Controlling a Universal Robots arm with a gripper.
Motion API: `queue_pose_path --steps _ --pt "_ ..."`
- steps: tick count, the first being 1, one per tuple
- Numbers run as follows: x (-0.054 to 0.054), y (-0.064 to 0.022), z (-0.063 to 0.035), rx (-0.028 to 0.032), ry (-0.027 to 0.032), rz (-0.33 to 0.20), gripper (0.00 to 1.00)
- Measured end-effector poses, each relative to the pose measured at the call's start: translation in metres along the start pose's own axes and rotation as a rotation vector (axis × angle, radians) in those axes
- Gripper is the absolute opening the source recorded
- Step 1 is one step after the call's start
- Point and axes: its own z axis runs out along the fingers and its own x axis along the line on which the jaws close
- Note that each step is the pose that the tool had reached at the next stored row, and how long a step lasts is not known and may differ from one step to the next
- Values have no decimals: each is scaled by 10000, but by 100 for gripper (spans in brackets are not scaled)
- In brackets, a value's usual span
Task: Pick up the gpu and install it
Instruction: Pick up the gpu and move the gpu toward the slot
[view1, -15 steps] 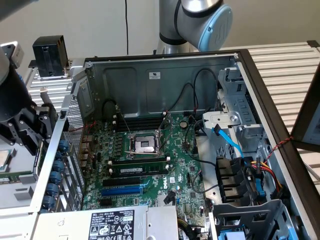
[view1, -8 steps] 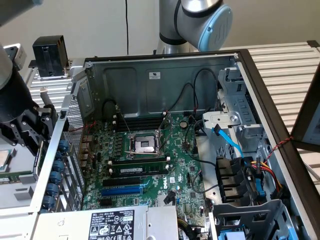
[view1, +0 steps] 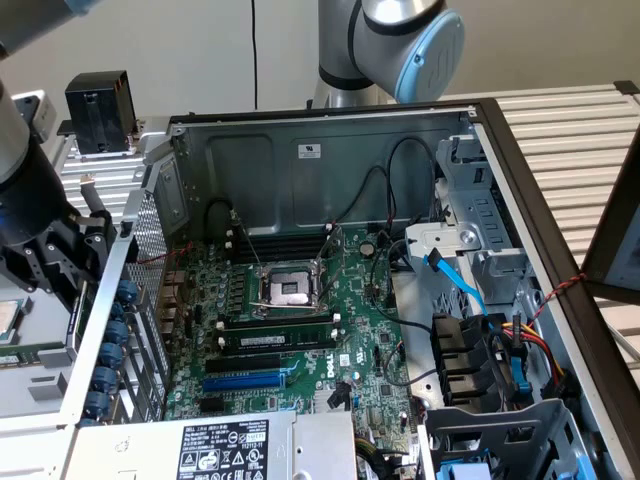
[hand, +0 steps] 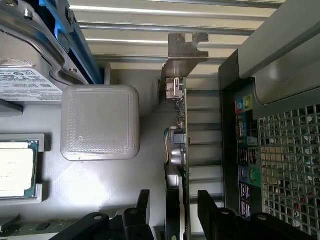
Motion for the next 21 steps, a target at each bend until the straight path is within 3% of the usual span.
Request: queue_pose_path --steps 2,5,11,12,14,21 --pt "-1 7 1 74 -1 -9 51" --pt "-1 26 7 127 -3 -15 51" --pt "1 40 17 171 -2 -22 49" --pt "1 40 22 174 -6 -22 41" --pt "3 40 31 201 -6 -25 41" --pt "4 45 43 423 -11 -55 41"
